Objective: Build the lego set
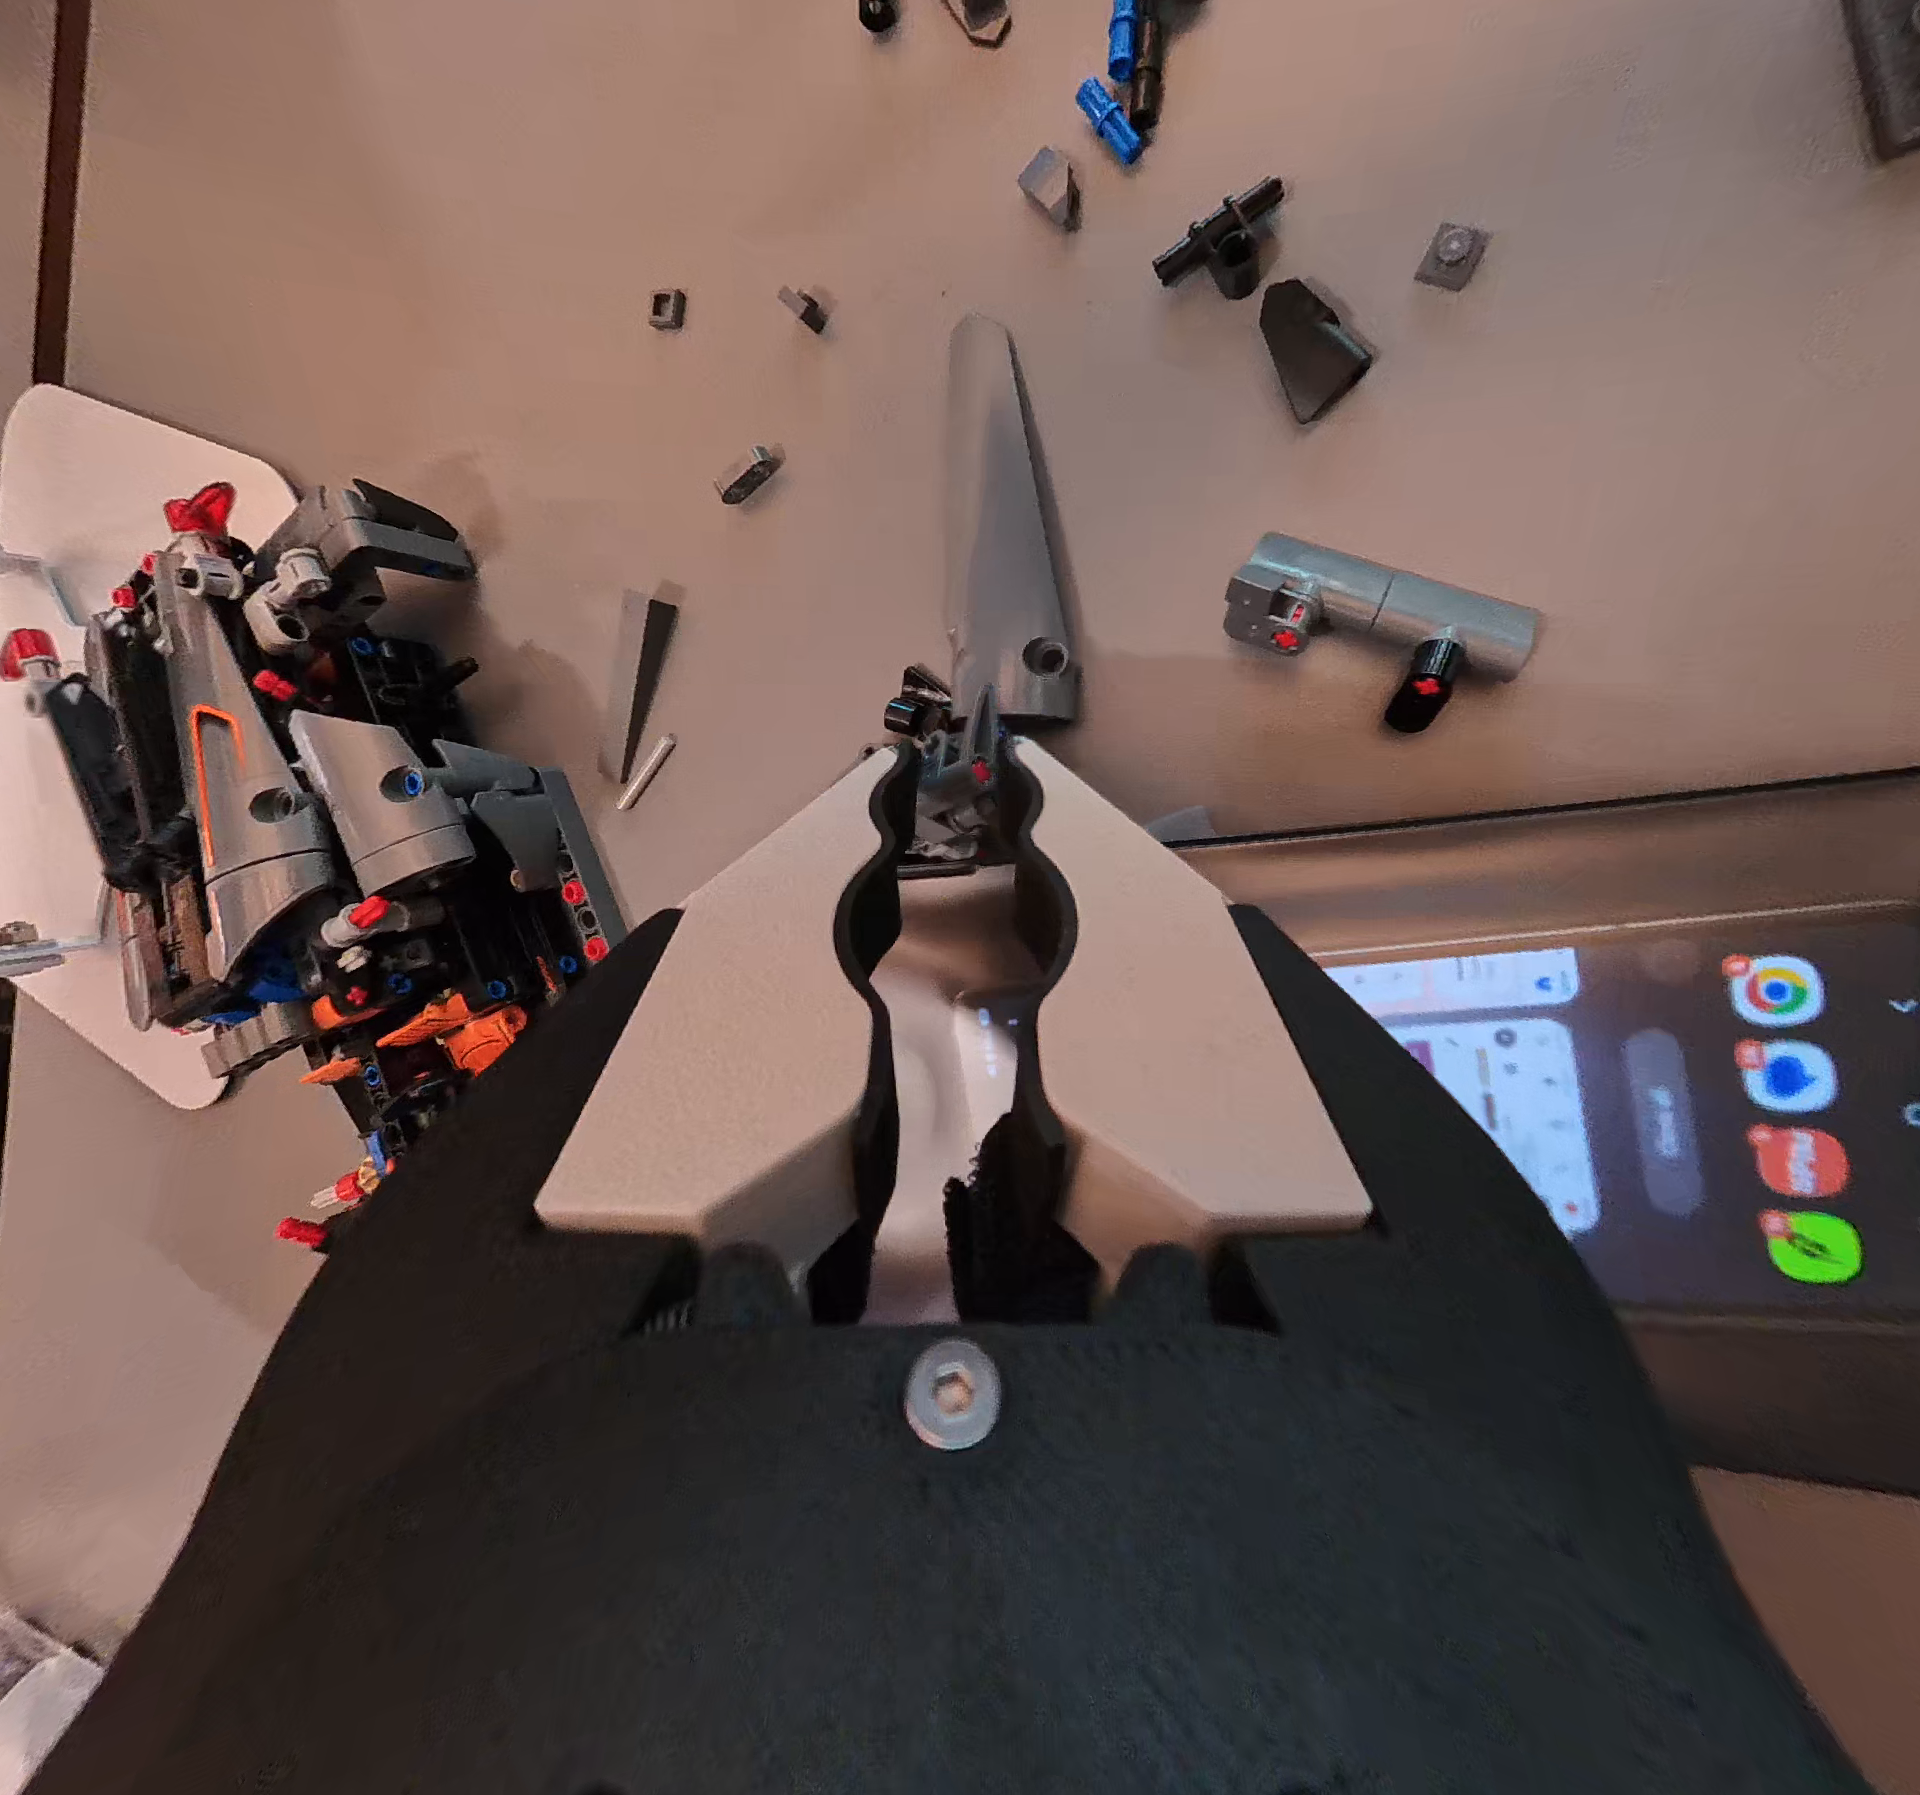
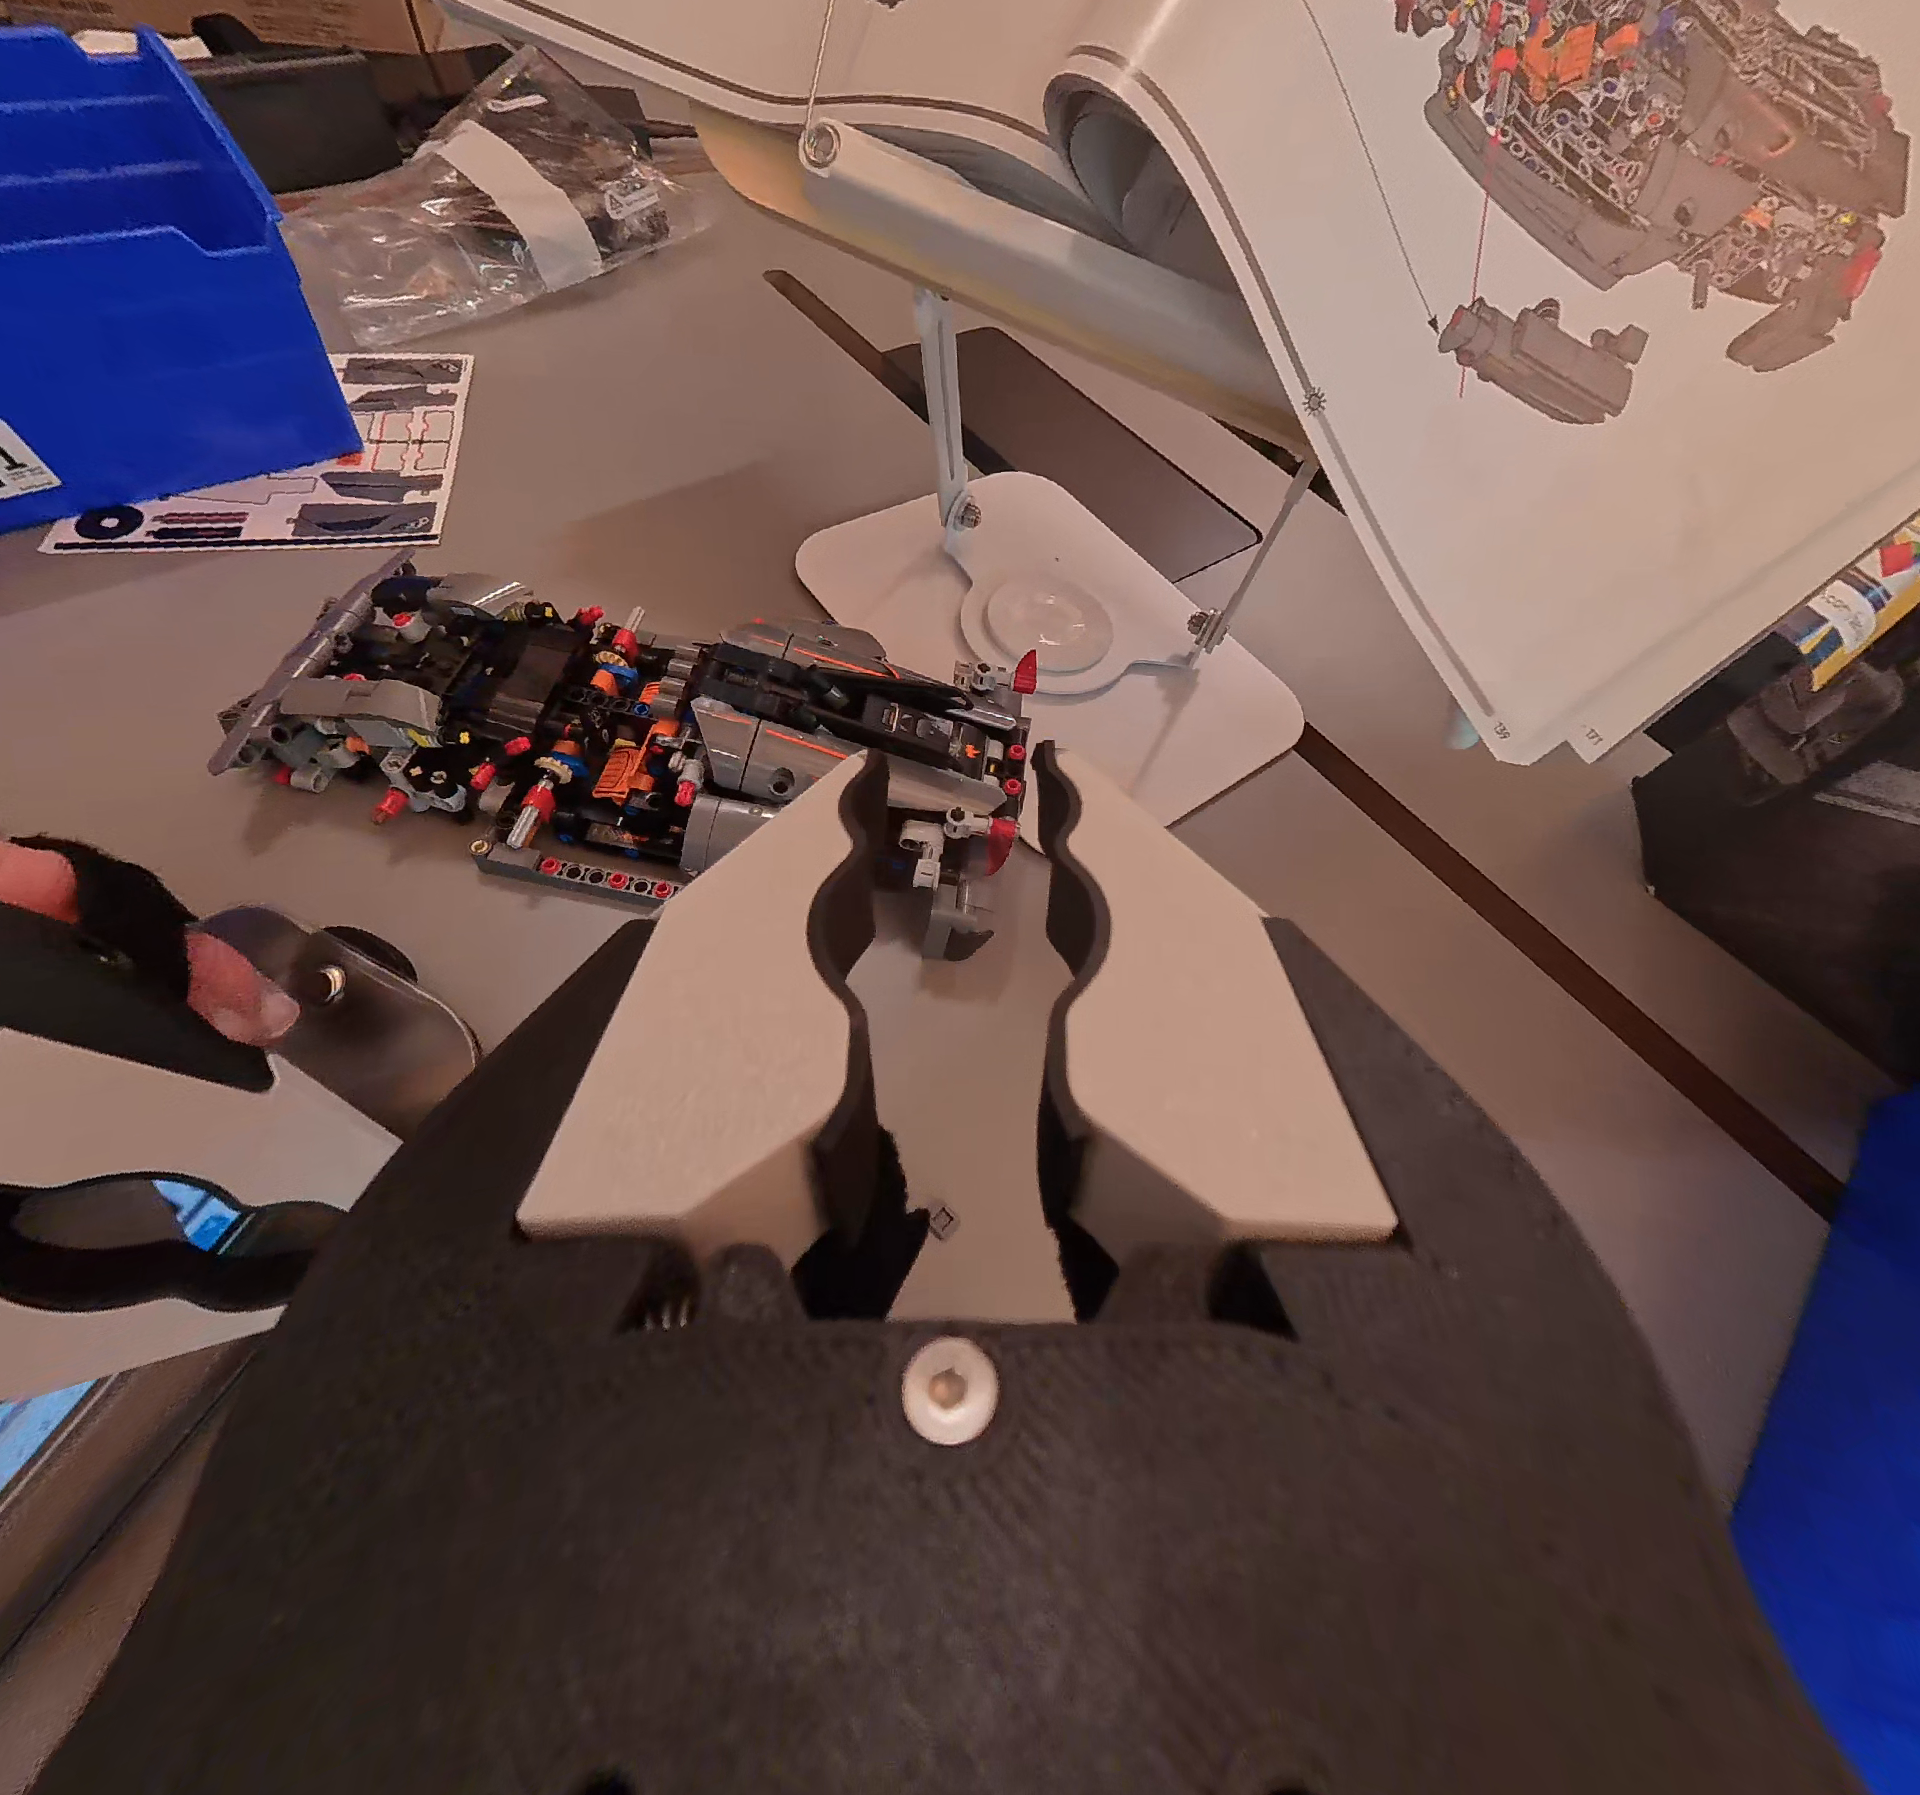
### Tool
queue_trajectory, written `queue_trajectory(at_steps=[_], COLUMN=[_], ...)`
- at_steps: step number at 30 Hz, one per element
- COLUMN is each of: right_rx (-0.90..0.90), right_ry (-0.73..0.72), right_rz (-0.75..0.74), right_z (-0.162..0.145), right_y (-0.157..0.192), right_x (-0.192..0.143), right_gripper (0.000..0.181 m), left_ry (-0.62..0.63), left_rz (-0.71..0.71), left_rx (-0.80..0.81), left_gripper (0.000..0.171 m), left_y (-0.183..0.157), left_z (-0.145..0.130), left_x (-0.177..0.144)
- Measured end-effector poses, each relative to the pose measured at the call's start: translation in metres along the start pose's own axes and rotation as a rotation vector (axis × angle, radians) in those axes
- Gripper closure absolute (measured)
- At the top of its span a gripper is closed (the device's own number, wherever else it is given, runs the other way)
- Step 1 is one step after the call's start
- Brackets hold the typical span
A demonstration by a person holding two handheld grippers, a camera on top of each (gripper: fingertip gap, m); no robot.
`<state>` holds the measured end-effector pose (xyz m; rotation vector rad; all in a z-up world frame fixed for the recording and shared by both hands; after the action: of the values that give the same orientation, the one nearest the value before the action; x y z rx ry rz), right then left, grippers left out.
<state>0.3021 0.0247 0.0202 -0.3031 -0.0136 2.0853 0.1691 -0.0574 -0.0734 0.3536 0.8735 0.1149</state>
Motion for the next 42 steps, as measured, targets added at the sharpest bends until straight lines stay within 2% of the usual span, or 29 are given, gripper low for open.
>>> queue_trajectory(at_steps=[8,16,23,37,42], right_rx=[0.044,0.061,0.136,0.083,0.104], right_ry=[-0.031,-0.029,-0.054,-0.089,-0.089], right_rz=[0.046,0.085,0.159,0.392,0.508], right_z=[0.003,0.001,0.001,0.005,0.005], right_y=[-0.001,0.001,0.002,0.033,0.044], right_x=[-0.002,0.000,0.001,0.003,0.003], right_gripper=[0.154,0.154,0.154,0.145,0.142], left_ry=[-0.150,-0.231,-0.369,-0.740,-0.806], left_rz=[0.018,0.026,0.043,0.026,0.024], left_rx=[-0.096,-0.158,-0.253,-0.498,-0.545], left_gripper=[0.164,0.164,0.166,0.166,0.167], left_y=[0.014,0.023,0.038,0.068,0.074], left_z=[0.003,-0.002,-0.003,-0.011,-0.015], left_x=[-0.020,-0.031,-0.050,-0.108,-0.119])
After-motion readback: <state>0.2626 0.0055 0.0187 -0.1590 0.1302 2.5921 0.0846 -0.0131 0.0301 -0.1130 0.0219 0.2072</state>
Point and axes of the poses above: each gripper's, where its closed fingertips meet, x out along the fingers, z out of its top, y = z × x across the jaws, the point moved 8 cm from there along -x, back along the fingers, and after that the axes turned 11 degrees about -y, right-handed, at the moved point
